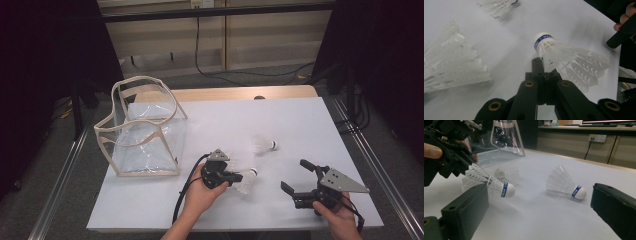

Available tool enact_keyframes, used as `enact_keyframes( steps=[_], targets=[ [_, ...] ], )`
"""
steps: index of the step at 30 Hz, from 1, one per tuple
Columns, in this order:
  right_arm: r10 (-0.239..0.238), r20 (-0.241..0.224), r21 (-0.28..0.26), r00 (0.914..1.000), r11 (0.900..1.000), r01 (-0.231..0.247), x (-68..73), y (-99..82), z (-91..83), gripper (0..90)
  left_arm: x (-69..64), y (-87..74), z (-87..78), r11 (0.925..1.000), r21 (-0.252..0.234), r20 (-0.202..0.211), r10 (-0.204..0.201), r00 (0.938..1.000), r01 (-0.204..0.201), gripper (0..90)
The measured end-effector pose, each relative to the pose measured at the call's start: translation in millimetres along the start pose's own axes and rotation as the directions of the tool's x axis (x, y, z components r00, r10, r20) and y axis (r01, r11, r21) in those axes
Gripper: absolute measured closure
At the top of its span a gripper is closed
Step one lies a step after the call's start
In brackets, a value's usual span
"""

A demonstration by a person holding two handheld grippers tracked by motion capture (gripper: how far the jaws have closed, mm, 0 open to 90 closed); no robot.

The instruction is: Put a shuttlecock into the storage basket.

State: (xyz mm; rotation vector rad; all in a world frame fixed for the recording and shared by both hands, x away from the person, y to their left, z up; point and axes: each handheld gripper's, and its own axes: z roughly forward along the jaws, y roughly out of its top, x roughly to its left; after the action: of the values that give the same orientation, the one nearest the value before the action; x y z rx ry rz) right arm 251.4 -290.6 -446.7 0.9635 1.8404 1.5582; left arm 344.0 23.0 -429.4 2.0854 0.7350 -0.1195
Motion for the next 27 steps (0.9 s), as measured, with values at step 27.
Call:
enact_keyframes(
  steps=[27],
  targets=[
    [0.002,0.004,-0.001,1.0000,1.0000,-0.002,1.4,0.1,0.2,0.8,3.7,9.2,-18.9,0.9990,0.001,0.021,-0.044,0.9988,0.044,90.0]
  ],
)
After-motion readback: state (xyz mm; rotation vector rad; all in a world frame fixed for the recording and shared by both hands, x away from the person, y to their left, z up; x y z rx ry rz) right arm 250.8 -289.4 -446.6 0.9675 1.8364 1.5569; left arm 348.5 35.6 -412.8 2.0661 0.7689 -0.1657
